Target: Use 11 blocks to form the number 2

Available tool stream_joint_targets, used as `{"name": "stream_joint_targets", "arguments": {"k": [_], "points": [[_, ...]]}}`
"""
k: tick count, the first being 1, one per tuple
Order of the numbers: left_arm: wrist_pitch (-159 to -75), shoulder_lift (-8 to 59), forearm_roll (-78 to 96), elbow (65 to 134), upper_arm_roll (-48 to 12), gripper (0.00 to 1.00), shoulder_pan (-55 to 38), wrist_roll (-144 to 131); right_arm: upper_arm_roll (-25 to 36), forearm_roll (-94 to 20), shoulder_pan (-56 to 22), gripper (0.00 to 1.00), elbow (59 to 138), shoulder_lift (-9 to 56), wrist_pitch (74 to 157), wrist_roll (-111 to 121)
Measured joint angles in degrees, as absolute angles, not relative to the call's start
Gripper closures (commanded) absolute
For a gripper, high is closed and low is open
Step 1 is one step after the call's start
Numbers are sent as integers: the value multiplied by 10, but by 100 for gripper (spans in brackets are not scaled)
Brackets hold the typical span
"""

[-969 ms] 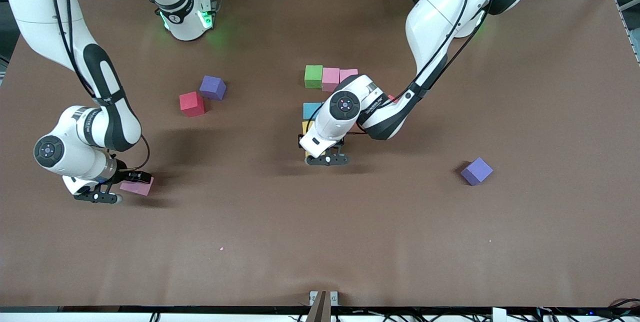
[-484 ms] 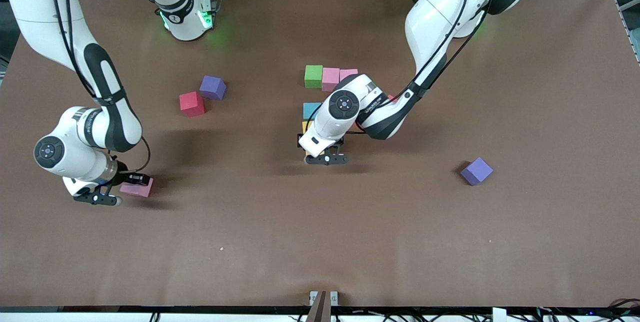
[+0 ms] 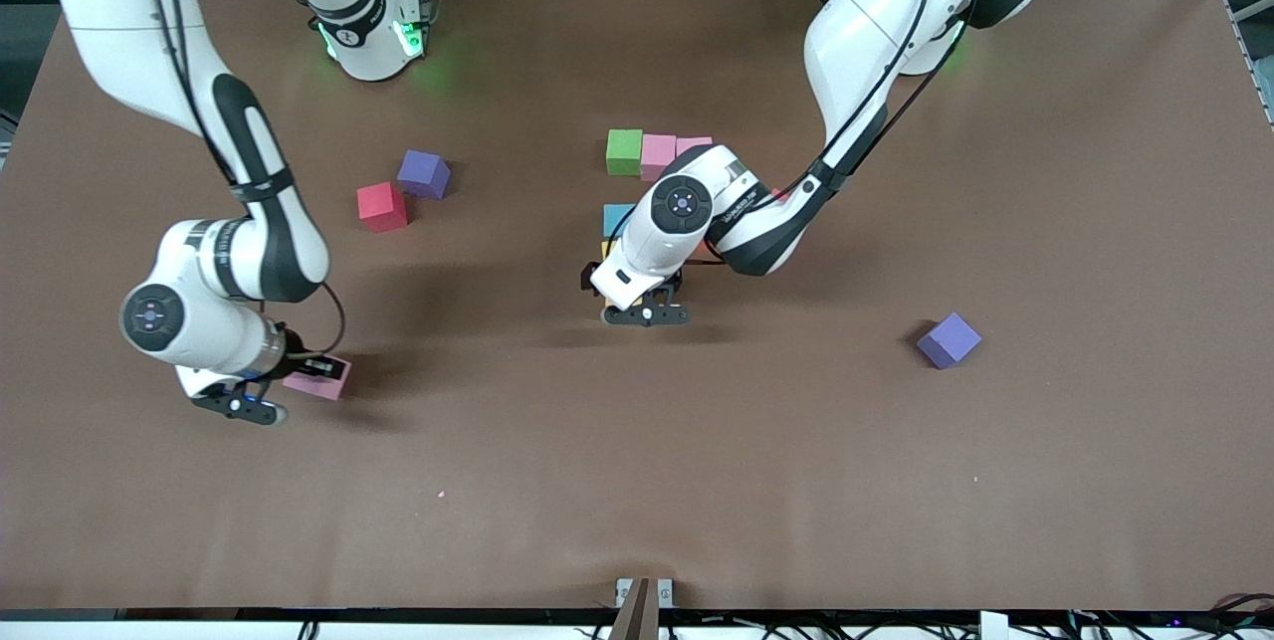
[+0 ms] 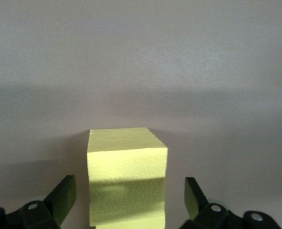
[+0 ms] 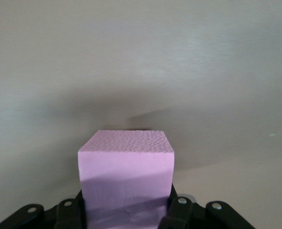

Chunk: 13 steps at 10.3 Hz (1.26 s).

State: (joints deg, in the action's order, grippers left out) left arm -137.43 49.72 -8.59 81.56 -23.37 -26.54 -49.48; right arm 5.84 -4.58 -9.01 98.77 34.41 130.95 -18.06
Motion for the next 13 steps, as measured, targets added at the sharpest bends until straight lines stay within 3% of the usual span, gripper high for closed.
{"name": "stream_joint_targets", "arguments": {"k": [4,9,13], "points": [[-1334,461,-86,807,-233,0,-250,-495,57,-48,-131,48,965,344,1292,-269],[-1122,352,-86,811,-233,0,-144,-473,54,-83,-196,48,920,344,1250,-387],[-1111,290,-86,907,-233,0,-85,-436,51,-87,-283,48,903,344,1235,-518]]}}
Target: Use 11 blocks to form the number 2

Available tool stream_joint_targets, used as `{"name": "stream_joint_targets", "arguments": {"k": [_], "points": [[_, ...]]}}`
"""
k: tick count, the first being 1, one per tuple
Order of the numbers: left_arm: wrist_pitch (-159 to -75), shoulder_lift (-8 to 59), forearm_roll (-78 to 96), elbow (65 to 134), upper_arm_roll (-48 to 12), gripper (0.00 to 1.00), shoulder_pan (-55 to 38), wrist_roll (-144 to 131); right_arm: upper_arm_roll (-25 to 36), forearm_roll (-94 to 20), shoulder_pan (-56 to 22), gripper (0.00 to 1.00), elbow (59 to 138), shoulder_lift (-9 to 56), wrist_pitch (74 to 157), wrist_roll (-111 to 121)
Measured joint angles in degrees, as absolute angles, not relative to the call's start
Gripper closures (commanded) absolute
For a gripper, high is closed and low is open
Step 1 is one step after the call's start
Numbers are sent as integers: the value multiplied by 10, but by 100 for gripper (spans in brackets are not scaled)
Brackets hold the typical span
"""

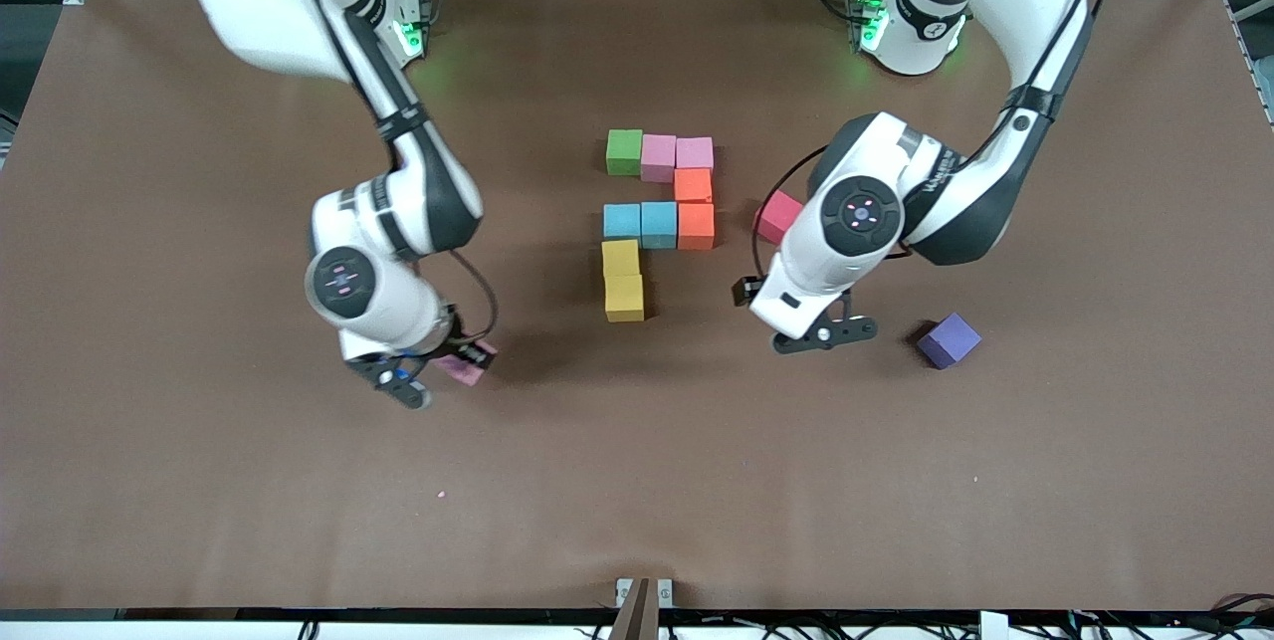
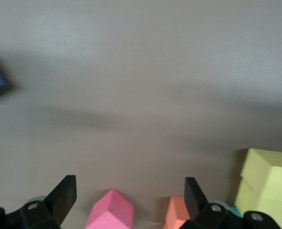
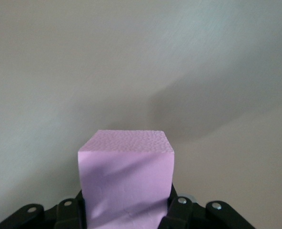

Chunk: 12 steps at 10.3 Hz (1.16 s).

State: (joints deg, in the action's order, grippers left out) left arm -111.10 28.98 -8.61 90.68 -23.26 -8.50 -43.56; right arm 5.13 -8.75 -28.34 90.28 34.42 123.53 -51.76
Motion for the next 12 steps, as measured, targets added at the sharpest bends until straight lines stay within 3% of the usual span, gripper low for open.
{"name": "stream_joint_targets", "arguments": {"k": [5,8,12], "points": [[-1134,208,-79,1054,-233,0,-22,-409,51,-102,-407,48,870,351,1232,-709],[-1216,166,-46,1160,-236,0,-21,-551,48,-103,-428,48,810,380,1218,-841],[-1289,141,-29,1247,-277,0,-22,-718,43,-131,-441,48,771,408,1205,-971]]}}
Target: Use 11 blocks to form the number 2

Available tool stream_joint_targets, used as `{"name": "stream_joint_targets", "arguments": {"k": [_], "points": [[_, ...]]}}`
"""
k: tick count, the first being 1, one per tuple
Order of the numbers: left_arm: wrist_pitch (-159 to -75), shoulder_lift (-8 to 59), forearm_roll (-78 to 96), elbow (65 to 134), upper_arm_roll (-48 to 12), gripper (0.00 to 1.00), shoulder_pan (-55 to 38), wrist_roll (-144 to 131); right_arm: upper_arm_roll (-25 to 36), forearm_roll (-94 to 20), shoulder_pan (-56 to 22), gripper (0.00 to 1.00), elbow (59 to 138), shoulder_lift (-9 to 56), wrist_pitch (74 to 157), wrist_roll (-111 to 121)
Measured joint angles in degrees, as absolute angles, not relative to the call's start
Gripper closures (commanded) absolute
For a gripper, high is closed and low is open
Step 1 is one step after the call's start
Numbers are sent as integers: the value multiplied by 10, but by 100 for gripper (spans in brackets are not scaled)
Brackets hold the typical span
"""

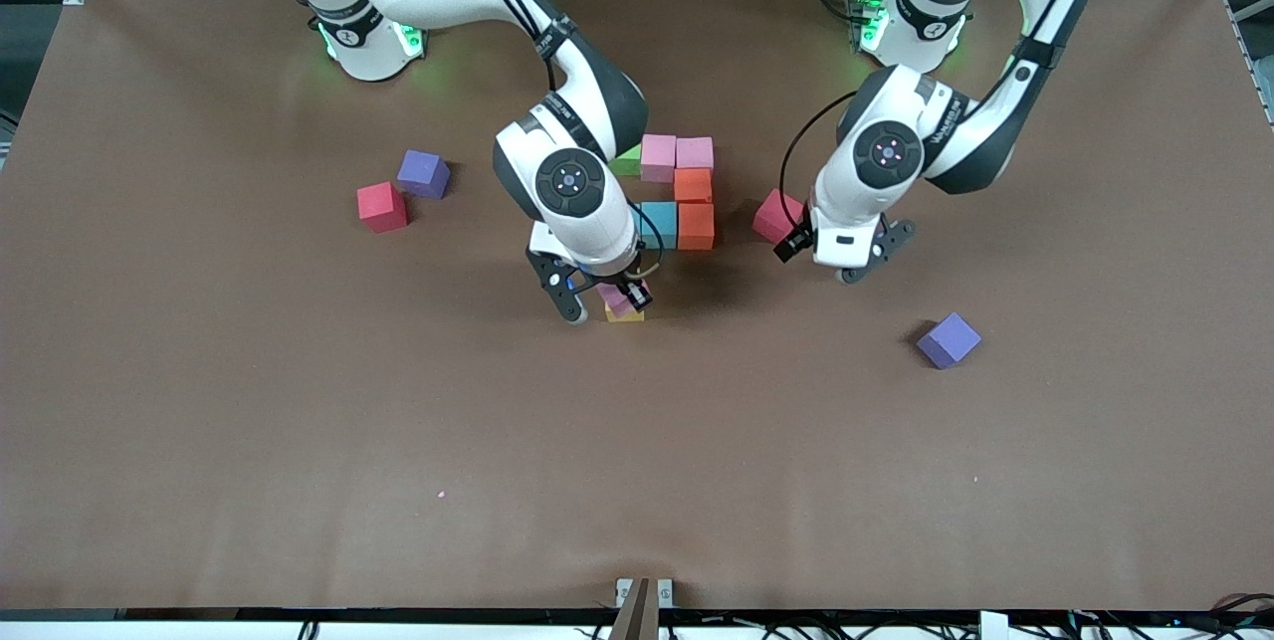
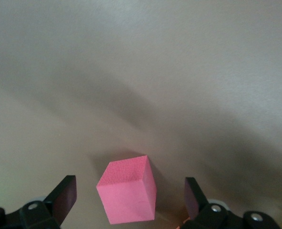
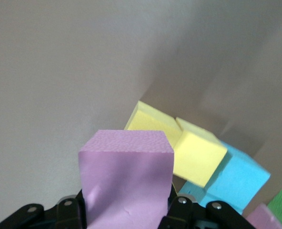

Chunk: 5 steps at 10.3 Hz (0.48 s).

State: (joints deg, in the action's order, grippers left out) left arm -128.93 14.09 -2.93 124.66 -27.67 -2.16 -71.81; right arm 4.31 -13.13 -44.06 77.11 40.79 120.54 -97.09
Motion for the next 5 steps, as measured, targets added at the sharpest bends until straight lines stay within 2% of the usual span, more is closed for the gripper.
{"name": "stream_joint_targets", "arguments": {"k": [3,5], "points": [[-1330,108,35,1314,-276,0,-20,-760,42,-143,-458,48,737,432,1206,-1069],[-1341,105,44,1327,-284,0,-23,-816,42,-144,-469,48,710,459,1206,-1115]]}}
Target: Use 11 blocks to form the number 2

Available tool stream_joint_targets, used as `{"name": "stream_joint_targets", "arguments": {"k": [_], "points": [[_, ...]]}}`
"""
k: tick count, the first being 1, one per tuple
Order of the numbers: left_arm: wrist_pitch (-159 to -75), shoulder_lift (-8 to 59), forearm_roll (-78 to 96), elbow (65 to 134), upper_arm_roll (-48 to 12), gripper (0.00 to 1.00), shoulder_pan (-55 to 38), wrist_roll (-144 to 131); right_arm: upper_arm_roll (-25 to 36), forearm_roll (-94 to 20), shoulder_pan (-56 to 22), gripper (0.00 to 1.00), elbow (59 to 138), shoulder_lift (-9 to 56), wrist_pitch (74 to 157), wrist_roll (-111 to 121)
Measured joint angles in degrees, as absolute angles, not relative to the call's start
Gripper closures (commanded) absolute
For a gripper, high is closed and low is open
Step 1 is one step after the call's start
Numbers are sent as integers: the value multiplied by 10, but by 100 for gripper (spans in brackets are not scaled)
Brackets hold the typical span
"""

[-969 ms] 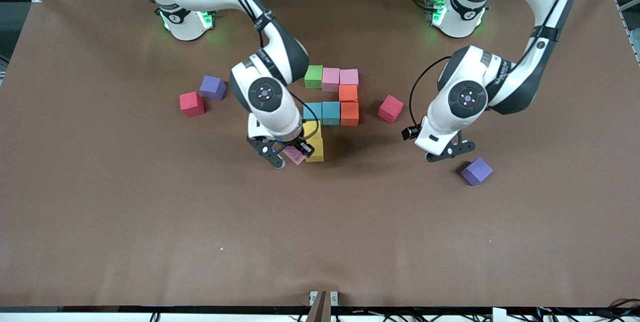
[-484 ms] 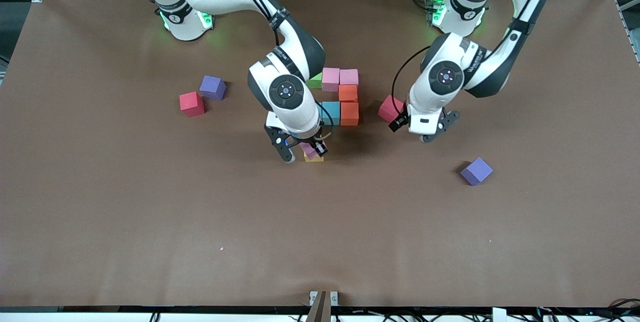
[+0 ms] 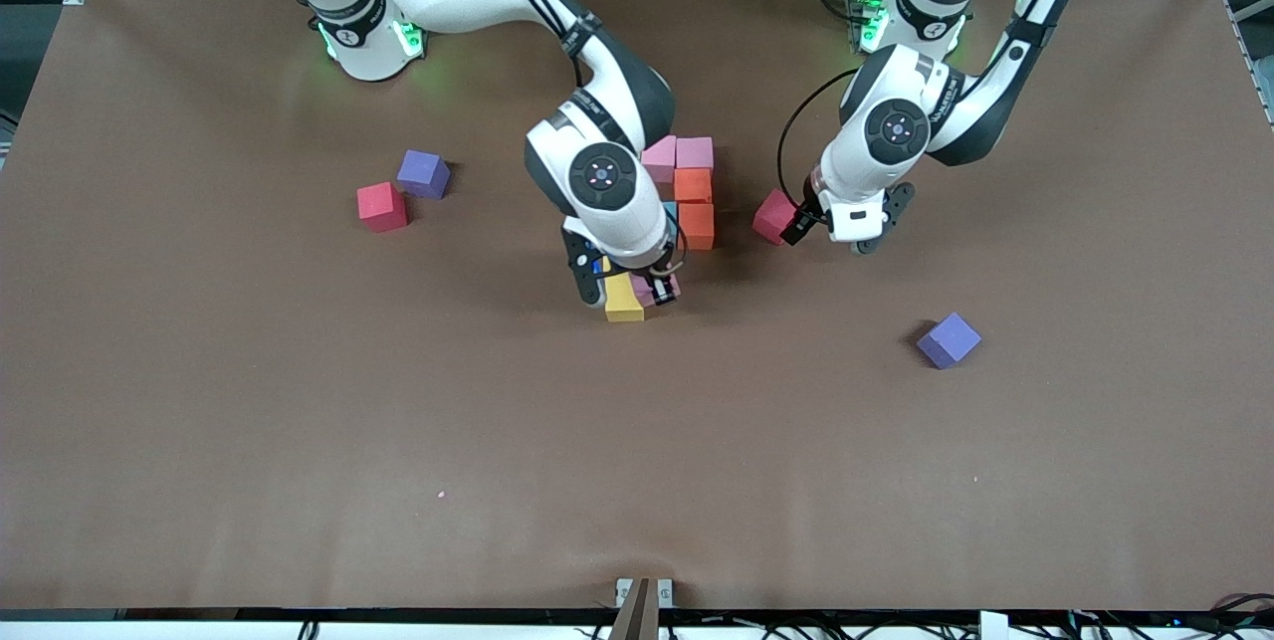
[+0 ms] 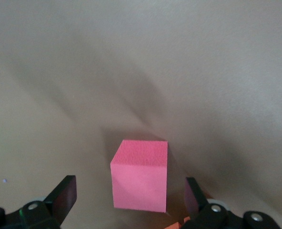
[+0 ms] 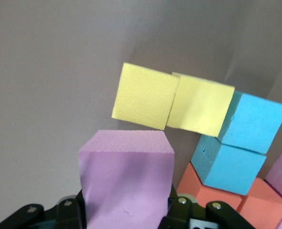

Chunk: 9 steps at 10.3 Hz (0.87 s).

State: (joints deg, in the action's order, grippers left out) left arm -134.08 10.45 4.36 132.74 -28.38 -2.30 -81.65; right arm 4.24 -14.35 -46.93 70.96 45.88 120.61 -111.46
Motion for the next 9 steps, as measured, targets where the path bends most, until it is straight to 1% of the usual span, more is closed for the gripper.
{"name": "stream_joint_targets", "arguments": {"k": [4,9], "points": [[-1397,112,44,1351,-291,0,-34,-835,43,-144,-474,48,676,502,1208,-1171],[-1427,145,44,1355,-291,0,-47,-834,44,-144,-474,48,665,520,1219,-1226]]}}
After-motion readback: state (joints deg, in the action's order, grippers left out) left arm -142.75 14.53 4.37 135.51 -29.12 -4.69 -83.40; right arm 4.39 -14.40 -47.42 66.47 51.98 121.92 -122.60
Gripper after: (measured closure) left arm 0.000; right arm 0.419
